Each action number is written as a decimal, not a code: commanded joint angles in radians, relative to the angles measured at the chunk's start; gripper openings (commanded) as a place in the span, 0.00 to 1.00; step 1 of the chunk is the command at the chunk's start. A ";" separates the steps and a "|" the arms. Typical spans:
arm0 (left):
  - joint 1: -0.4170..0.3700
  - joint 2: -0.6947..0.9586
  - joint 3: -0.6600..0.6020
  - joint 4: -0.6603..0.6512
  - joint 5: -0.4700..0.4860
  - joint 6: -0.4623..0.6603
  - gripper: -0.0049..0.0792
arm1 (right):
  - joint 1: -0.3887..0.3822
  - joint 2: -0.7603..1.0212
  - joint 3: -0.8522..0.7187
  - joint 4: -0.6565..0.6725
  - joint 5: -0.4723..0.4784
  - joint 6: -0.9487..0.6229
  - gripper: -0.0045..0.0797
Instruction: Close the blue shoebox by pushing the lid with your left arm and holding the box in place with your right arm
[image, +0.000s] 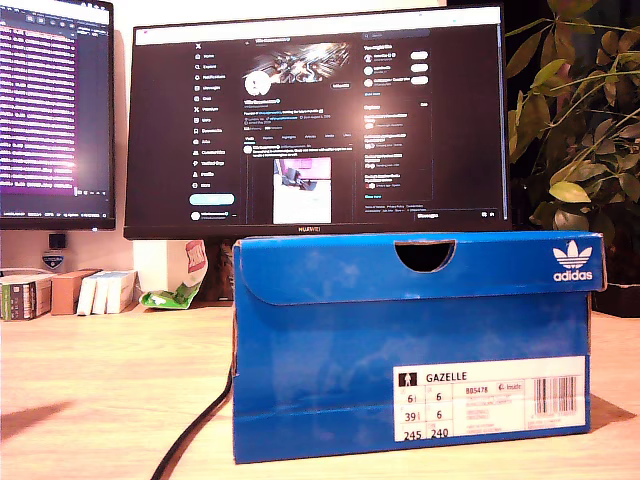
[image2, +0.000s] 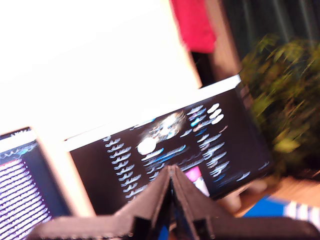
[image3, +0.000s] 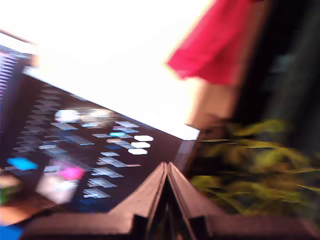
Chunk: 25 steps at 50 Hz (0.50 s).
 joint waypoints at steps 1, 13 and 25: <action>-0.002 0.005 -0.021 0.011 -0.010 0.041 0.04 | 0.000 0.003 -0.011 0.010 0.010 -0.023 0.04; -0.006 0.039 -0.040 0.106 0.045 -0.047 0.04 | 0.011 0.009 -0.014 0.025 -0.067 0.025 0.04; -0.012 0.088 -0.113 0.150 0.127 -0.129 0.04 | 0.015 0.047 -0.043 -0.025 -0.132 0.094 0.04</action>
